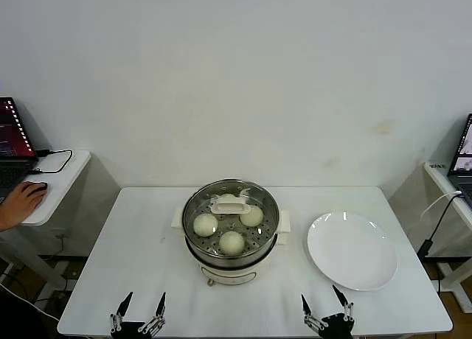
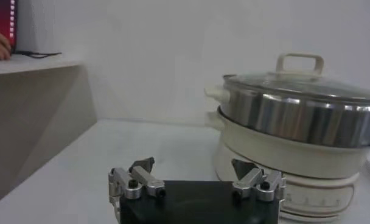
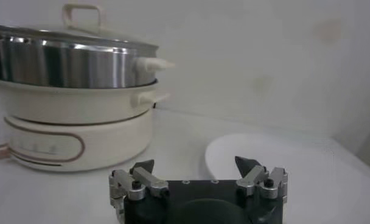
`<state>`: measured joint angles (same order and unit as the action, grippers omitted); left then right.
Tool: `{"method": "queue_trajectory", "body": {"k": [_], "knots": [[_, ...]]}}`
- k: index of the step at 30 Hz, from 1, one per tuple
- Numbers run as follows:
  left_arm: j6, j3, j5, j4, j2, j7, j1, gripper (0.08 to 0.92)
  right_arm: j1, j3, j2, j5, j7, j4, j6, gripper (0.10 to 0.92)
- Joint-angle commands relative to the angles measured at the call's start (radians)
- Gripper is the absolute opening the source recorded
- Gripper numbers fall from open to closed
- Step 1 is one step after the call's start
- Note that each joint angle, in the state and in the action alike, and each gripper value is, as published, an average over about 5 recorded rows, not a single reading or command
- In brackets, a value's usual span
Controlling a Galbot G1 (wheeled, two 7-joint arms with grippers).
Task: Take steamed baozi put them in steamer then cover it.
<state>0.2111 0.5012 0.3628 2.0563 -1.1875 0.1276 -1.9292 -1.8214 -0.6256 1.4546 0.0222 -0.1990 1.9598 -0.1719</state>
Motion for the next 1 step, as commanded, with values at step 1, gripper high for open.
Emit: {"method": "queue_trajectory", "body": {"k": [1], "knots": [[0.008, 0.004, 0.011, -0.001, 0.002, -0.014, -0.026, 0.823, -0.030, 0.023, -0.011, 0.013, 0.001, 0.029, 0.022, 0.823]]}}
